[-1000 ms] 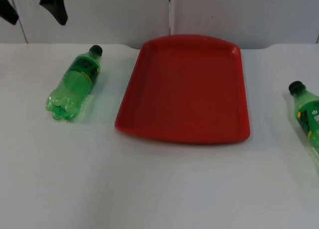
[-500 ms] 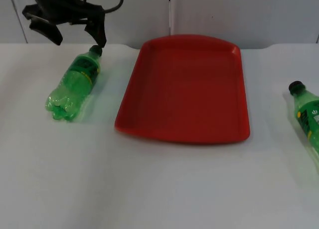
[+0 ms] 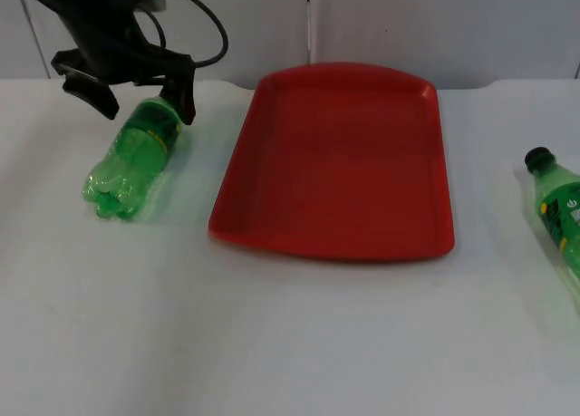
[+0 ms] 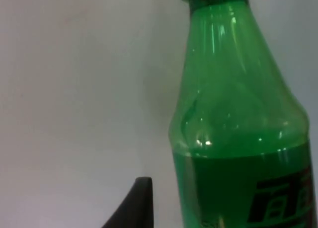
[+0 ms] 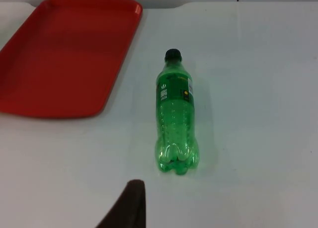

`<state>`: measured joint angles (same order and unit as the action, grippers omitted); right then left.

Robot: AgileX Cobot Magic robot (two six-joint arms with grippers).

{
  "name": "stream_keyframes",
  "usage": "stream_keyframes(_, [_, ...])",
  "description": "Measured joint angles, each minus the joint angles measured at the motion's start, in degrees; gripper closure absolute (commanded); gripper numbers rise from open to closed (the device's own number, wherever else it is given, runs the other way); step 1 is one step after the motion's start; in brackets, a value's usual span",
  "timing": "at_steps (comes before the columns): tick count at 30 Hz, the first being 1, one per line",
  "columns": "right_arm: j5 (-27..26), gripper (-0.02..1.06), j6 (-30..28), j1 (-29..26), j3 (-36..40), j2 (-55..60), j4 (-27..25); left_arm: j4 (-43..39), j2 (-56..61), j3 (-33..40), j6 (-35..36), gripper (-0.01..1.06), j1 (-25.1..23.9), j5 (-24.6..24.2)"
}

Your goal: Place the bottle upright on the tray.

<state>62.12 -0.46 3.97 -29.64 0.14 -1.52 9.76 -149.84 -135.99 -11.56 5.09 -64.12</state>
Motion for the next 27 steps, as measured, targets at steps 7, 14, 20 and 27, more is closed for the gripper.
stream_keyframes(7, [0.0, 0.02, 0.0, 0.0, 0.0, 0.0, 0.0, 2.2, -2.9, 0.0, -0.9, 0.00, 0.0, 0.6])
stream_keyframes(14, [0.0, 0.02, 0.0, 0.0, 0.0, 0.0, 0.0, 2.5, -4.4, 0.0, -1.4, 0.00, 0.0, 0.8])
stream_keyframes(20, [0.0, 0.02, 0.0, 0.0, 0.0, 0.0, 0.0, 2.5, -4.5, 0.0, -1.5, 0.00, 0.0, 0.8])
stream_keyframes(27, [0.0, 0.02, 0.0, 0.0, 0.0, 0.0, 0.0, 2.5, -4.5, 0.0, -1.5, 0.26, 0.0, 0.9])
